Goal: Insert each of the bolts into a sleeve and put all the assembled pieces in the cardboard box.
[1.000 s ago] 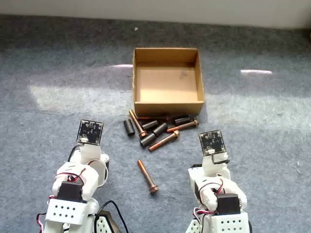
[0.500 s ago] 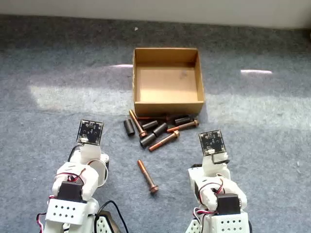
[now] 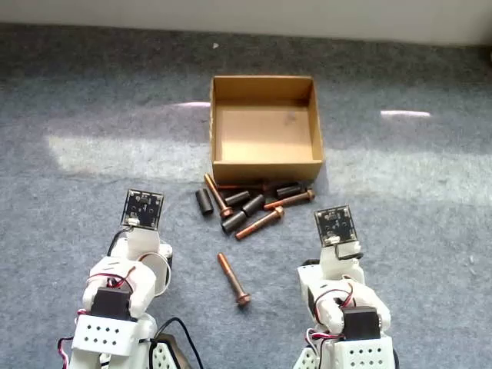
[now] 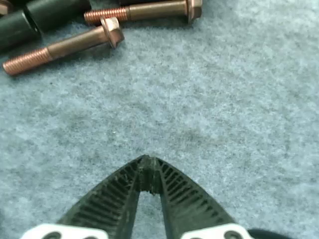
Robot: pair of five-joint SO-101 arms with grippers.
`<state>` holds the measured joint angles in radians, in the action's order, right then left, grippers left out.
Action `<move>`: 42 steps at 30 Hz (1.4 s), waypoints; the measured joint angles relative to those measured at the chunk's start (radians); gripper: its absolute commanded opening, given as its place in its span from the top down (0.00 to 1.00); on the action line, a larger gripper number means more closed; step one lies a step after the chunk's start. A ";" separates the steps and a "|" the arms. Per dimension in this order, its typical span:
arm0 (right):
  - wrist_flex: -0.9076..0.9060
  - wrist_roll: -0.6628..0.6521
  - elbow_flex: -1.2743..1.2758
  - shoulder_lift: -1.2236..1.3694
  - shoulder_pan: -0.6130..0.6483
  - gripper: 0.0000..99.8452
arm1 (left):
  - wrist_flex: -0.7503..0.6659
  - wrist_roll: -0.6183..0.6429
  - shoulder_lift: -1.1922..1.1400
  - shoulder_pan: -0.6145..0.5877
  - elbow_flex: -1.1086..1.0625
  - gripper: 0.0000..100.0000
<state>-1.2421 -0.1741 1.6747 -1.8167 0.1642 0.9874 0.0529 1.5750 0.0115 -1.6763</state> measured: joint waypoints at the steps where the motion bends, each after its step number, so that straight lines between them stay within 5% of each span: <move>1: 0.000 0.000 0.000 0.000 0.000 0.99 | 0.000 0.000 0.000 0.000 0.000 0.98; 33: 0.000 0.000 0.000 0.000 0.000 0.99 | 0.008 0.000 0.000 -0.002 0.000 0.98; 42: 0.107 -0.028 0.000 0.000 -0.005 0.99 | 0.008 0.000 0.000 -0.244 0.025 0.98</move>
<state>-1.1347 -0.2018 1.6747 -1.8167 0.1596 0.9950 0.0529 1.5750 -0.2325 -1.6517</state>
